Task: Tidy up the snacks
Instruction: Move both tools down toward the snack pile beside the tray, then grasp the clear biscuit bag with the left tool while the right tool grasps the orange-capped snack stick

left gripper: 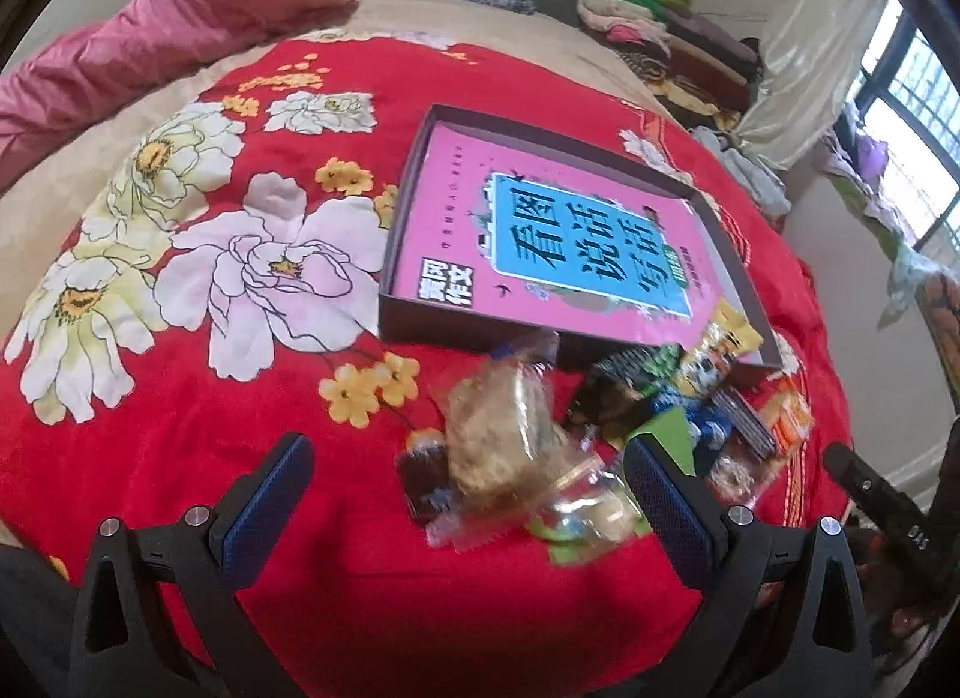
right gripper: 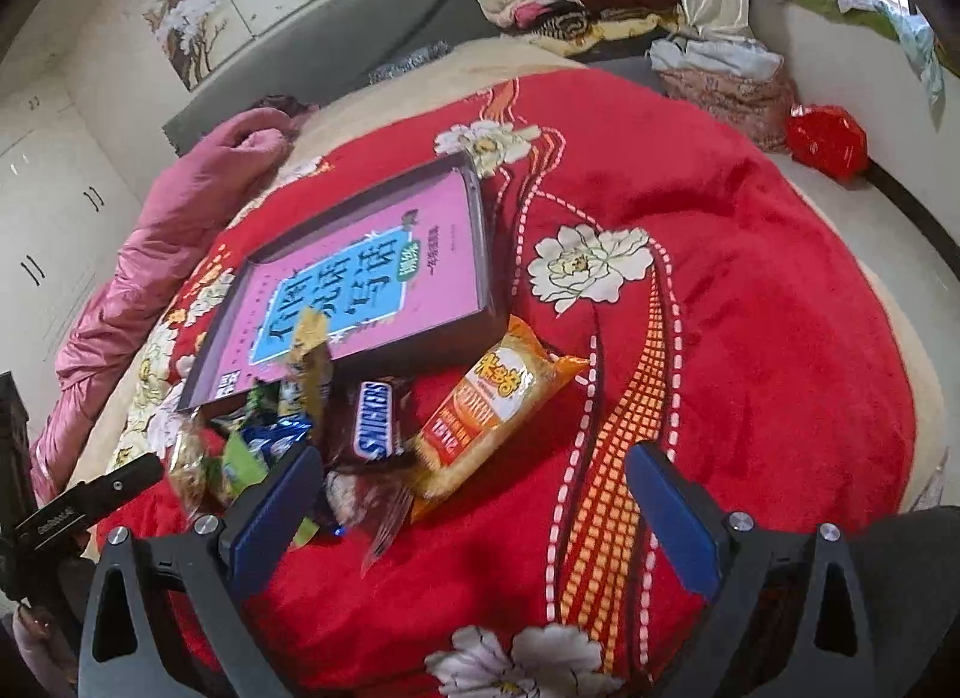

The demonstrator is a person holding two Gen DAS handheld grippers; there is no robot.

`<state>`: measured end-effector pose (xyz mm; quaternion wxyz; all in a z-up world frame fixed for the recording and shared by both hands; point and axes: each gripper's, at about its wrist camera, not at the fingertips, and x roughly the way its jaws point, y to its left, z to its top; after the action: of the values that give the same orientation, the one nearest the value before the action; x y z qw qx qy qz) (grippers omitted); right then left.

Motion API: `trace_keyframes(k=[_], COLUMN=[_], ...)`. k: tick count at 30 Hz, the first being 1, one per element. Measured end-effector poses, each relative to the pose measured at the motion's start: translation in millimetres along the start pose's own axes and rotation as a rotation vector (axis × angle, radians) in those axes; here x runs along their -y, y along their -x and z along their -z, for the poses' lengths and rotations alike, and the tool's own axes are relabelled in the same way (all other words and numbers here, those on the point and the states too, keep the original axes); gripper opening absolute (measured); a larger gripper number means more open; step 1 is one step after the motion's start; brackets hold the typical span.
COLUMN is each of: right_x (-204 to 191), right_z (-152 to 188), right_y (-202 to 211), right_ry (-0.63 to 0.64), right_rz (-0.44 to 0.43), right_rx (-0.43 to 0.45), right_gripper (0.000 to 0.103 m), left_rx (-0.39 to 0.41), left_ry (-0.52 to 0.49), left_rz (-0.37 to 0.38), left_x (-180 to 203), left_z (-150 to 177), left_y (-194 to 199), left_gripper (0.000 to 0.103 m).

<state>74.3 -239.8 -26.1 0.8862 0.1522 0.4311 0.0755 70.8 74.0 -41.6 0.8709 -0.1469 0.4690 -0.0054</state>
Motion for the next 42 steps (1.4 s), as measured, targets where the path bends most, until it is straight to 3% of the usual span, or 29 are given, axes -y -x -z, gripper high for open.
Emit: trace_keyframes(k=[4, 9, 14, 19, 27, 29, 33, 35, 42], right_x=[8.5, 15.8, 14.2, 14.8, 19.1, 18.8, 13.7, 10.7, 13.2], right_z=[-5.0, -6.7, -8.1, -11.0, -17.1, -18.7, -19.1, -20.1, -23.1], right_y=[-12.4, -27.9, -45.1, -56.6, -46.9, -39.9, -32.7, -30.5, -12.2], right_ry=[-0.058, -0.106, -0.11, -0.104, -0.096, -0.085, -0.048, -0.033, -0.032], right_rz=[-0.027, -0.056, -0.089, -0.094, -0.122, -0.129, -0.127, -0.124, -0.119], right_rx=[-0.012, -0.049, -0.082, -0.09, -0.048, -0.026, -0.008, -0.004, 0.055], right_gripper=[0.095, 0.074, 0.055, 0.044, 0.034, 0.03, 0.029, 0.028, 0.025], left_rx=[-0.025, -0.062, -0.104, -0.136, -0.141, -0.13, -0.116, -0.094, -0.089], left_ry=[0.023, 0.031, 0.043, 0.074, 0.081, 0.075, 0.055, 0.044, -0.004], left_rz=[0.007, 0.032, 0.064, 0.1, 0.1, 0.093, 0.098, 0.115, 0.142], left_x=[-5.7, -4.2, -1.9, -5.9, -4.3, -4.9, -5.0, -1.3, 7.8], left_z=[-6.6, -7.7, -6.0, -6.2, -8.9, -10.7, -12.8, -14.2, -11.0], left_y=[-11.8, -27.0, -41.5, -53.0, -59.7, -59.1, -55.1, -49.1, -36.6], left_gripper=[0.103, 0.102, 0.091, 0.085, 0.076, 0.066, 0.057, 0.045, 0.043])
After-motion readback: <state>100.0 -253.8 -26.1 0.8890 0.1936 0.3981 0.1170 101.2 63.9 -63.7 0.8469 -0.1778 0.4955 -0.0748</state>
